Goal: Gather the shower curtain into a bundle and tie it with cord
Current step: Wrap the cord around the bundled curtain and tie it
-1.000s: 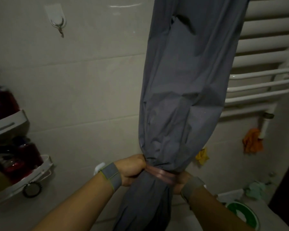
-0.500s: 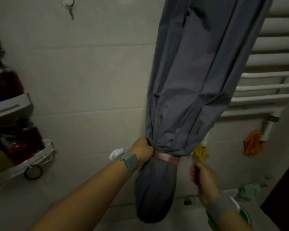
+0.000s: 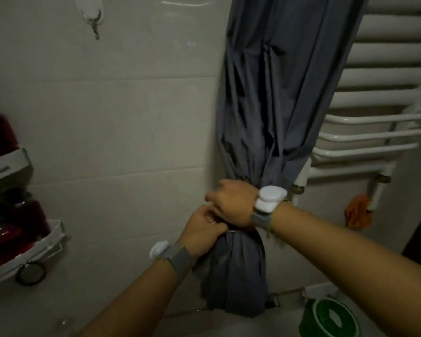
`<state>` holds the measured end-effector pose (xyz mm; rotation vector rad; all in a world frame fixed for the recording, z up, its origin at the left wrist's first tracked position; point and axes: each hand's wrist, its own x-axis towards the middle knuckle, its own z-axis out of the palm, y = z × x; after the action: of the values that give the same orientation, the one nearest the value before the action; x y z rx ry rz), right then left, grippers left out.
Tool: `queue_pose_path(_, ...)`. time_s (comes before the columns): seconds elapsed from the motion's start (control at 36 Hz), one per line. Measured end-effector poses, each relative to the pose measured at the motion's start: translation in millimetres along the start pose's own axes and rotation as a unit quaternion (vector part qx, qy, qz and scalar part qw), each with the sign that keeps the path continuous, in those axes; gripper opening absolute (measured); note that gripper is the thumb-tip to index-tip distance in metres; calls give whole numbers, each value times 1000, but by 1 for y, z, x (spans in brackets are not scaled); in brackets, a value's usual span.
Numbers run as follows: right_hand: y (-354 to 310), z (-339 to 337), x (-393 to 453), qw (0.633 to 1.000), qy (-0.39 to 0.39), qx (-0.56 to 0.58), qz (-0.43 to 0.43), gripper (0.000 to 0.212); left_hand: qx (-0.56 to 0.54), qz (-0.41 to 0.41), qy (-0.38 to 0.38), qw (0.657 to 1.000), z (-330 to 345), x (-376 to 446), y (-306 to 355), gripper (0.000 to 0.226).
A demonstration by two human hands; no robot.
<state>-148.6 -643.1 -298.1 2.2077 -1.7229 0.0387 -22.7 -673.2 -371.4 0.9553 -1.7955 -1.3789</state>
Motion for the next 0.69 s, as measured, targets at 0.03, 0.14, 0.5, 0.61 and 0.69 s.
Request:
queue_pose_path(0.03,5,4,0,999,-12,-35,-28,35,-2,0,22,1000,-4,1,1,22)
queue_pose_path(0.14,20,3,-6,998,-14,-43,-36,46,14,14,35,999,-5,1,11,26)
queue_pose_path(0.5,47,7,-40,990,80,102,-63,18,-2,32,26,999,4,14,23,20)
queue_pose_path(0.61,50,5,-41,993,47,107,-30,28,-7,37,65,997,4,21,30,23)
queue_pose_path(0.69,48,2,-41,993,49,100,-26,32,-31,37,78,996,5,21,34,22)
